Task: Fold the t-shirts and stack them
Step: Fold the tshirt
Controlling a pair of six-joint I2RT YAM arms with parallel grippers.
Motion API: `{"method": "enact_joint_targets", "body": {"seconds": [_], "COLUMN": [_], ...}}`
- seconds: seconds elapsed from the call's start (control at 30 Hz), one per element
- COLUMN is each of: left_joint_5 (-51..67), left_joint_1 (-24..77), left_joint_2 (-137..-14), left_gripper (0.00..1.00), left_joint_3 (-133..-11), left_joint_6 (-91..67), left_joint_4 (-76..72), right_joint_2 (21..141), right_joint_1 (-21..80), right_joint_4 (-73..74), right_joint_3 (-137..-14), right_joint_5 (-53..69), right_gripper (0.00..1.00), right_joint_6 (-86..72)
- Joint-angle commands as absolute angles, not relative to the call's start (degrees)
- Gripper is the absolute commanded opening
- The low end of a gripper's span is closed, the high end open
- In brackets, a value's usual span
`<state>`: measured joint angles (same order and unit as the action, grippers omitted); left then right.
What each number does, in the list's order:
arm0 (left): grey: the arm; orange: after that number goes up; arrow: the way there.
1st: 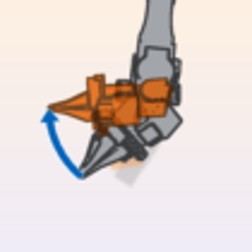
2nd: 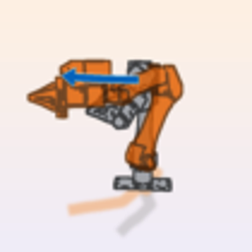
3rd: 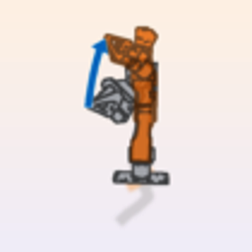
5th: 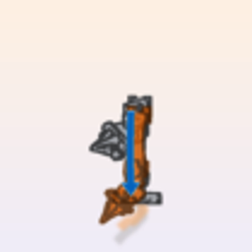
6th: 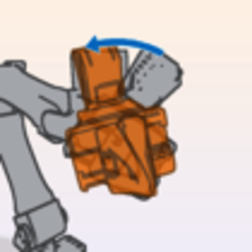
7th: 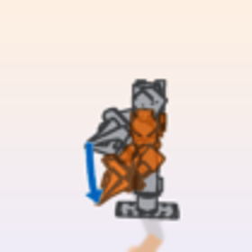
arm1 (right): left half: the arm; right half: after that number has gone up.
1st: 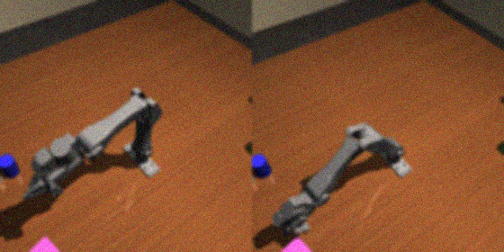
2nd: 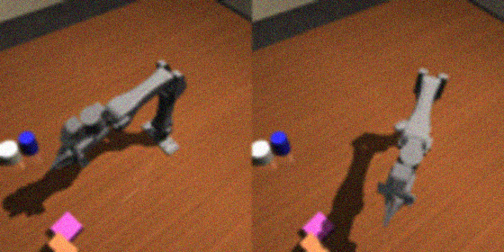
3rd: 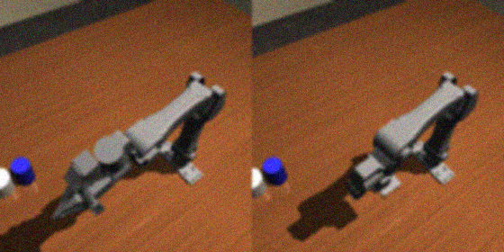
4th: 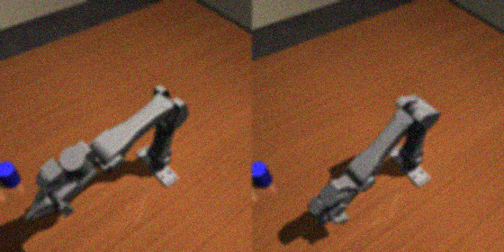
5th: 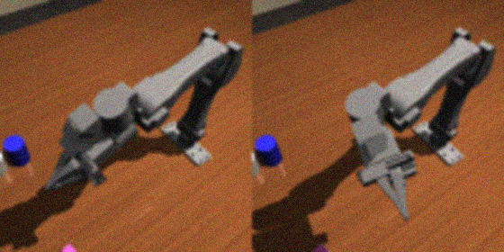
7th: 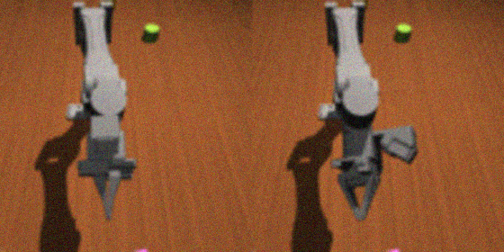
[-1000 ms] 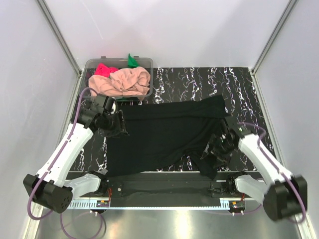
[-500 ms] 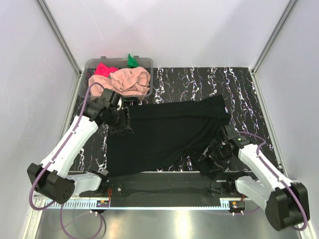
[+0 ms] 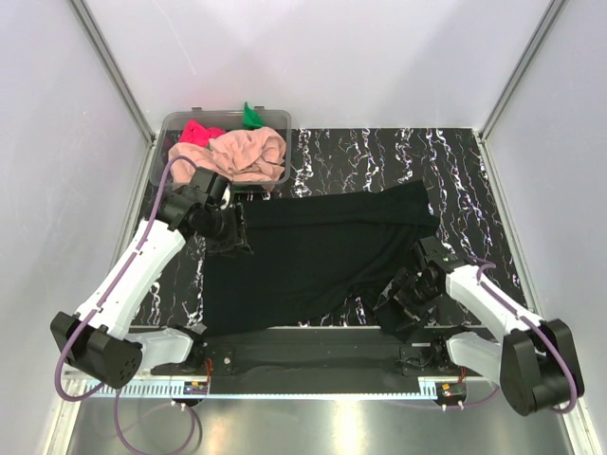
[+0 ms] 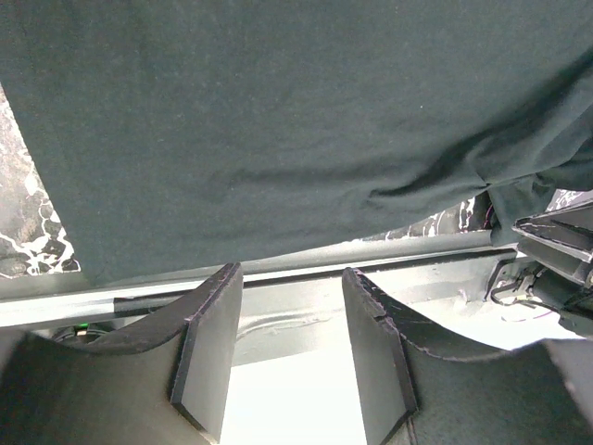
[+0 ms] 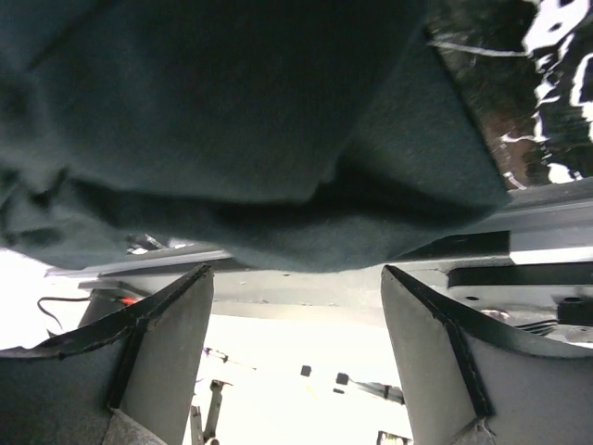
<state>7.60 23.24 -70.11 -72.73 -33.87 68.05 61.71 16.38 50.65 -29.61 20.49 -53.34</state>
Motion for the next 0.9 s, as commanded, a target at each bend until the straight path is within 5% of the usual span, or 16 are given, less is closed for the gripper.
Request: {"method": "enact_joint_targets", "body": {"seconds": [0.0,0.3,0.37,0.4,0.43,0.6,0.7,0.77,0.87], "left_joint_5": [6.77,5.98,5.98,5.89,5.8,5.54,5.54,5.45,5.45], "left_joint_1": [23.47,23.38,23.38,23.38,23.38,23.38,23.38,23.38,23.47], "left_joint_2": [-68.73,-68.2,-68.2,-68.2,-68.2,-68.2,-68.03,-67.94,-67.68], "left_gripper": [0.51,0.51,0.51,0.52,0.51,0.51,0.51,0.51,0.51], "left_joint_3": [-73.48,-72.69,-72.51,-72.6,-72.68,-73.04,-73.12,-72.86,-72.51], "left_joint_6": [-33.05,-32.7,-32.52,-32.43,-32.43,-32.08,-31.99,-31.99,-31.99], "left_joint_4": [68.2,68.12,68.12,68.12,68.12,68.2,68.2,68.29,68.29], "right_joint_2": [64.68,67.32,67.32,67.32,67.41,69.69,69.7,69.78,68.65], "right_joint_1": [16.96,17.05,17.05,17.22,17.23,18.19,19.94,21.52,23.72], "right_joint_4": [51.24,50.89,51.06,51.5,51.5,52.38,55.35,57.82,63.79], "right_joint_3": [-31.38,-32.52,-33.48,-33.75,-34.1,-34.89,-38.04,-40.33,-45.69], "right_joint_5": [20.39,18.2,17.41,17.23,17.05,16.35,14.6,13.02,9.95], "right_gripper": [0.8,0.38,0.37,0.2,0.15,0.07,0.06,0.32,0.37], "right_joint_6": [-51.59,-52.12,-51.68,-51.59,-51.68,-52.56,-52.82,-52.74,-52.91]}}
